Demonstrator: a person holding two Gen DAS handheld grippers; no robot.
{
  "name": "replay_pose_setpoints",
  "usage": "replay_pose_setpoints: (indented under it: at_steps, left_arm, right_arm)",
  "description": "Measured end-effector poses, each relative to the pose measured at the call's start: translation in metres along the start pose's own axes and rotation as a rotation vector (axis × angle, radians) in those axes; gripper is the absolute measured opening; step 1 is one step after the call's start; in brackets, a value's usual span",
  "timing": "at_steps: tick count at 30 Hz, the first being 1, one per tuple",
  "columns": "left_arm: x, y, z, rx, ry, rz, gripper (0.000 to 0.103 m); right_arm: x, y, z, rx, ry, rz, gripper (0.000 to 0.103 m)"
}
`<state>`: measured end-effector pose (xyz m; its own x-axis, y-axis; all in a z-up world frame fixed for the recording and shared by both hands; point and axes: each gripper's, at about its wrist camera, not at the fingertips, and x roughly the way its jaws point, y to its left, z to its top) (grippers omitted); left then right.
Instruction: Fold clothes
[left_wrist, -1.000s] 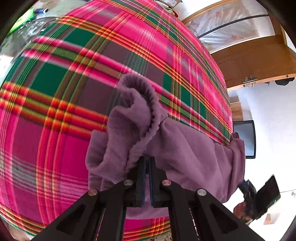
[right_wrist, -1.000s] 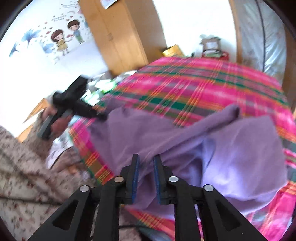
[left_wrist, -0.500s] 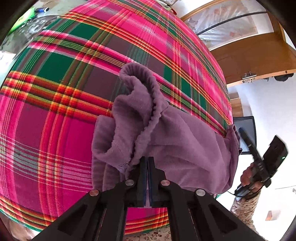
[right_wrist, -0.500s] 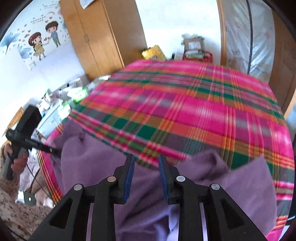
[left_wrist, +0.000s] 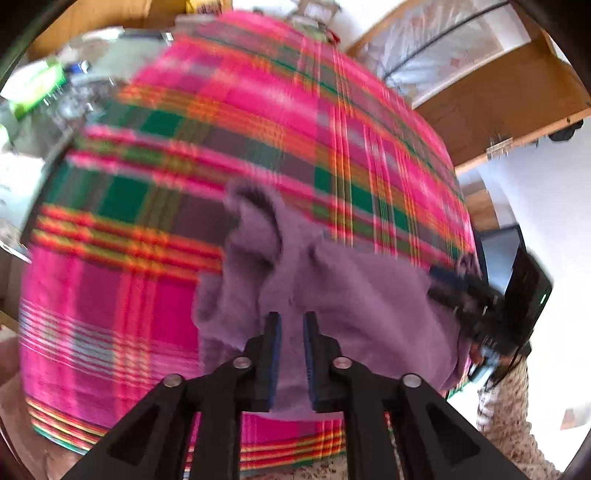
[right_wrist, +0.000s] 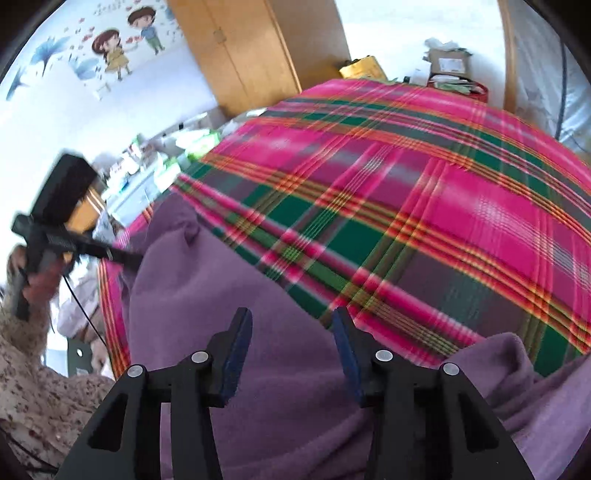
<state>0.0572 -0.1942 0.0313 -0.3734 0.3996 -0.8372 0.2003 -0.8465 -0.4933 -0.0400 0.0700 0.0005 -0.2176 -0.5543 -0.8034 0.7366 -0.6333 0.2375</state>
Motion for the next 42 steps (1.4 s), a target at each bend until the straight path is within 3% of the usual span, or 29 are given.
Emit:
replay_pose_setpoints:
  at_steps: [3,4,9,17,21,26,34,36,40,42]
  left_arm:
    - [-0.012,0.005,0.018,-0.049,-0.063,0.007,0.035]
    - [-0.012,0.01,0.025,-0.066,-0.064,0.002,0.036]
    - [0.004,0.025,0.052,-0.168,-0.041,-0.01,0.04]
    - [0.032,0.03,0.07,-0.165,0.045,0.013,0.04]
    - [0.037,0.02,0.077,-0.156,0.059,-0.019,0.04]
    - [0.058,0.021,0.084,-0.197,0.159,0.01,0.04]
    - [0.052,0.016,0.083,-0.191,0.145,0.013,0.023]
    - [0.045,0.01,0.078,-0.162,0.121,0.004,0.016]
    - [0.022,-0.003,0.073,-0.105,0.045,-0.04,0.012]
    - [-0.001,-0.011,0.068,-0.062,-0.019,-0.097,0.011]
  right_arm:
    - [0.004,0.005,-0.005,-0.018,0.014,-0.002,0.047]
    - [0.006,0.006,-0.007,-0.019,0.017,-0.008,0.048]
    - [0.009,0.004,-0.012,0.002,0.006,-0.012,0.049]
    - [0.011,0.004,-0.012,0.015,0.007,-0.013,0.049]
    - [0.009,0.004,-0.013,0.017,0.007,-0.013,0.049]
    - [0.009,0.004,-0.014,0.024,0.005,-0.015,0.049]
    - [0.008,0.005,-0.014,0.038,-0.001,-0.021,0.049]
    - [0.008,0.004,-0.014,0.044,-0.003,-0.022,0.049]
    - [0.008,0.003,-0.013,0.07,-0.009,-0.021,0.049]
    - [0.008,0.002,-0.012,0.076,-0.005,-0.02,0.042]
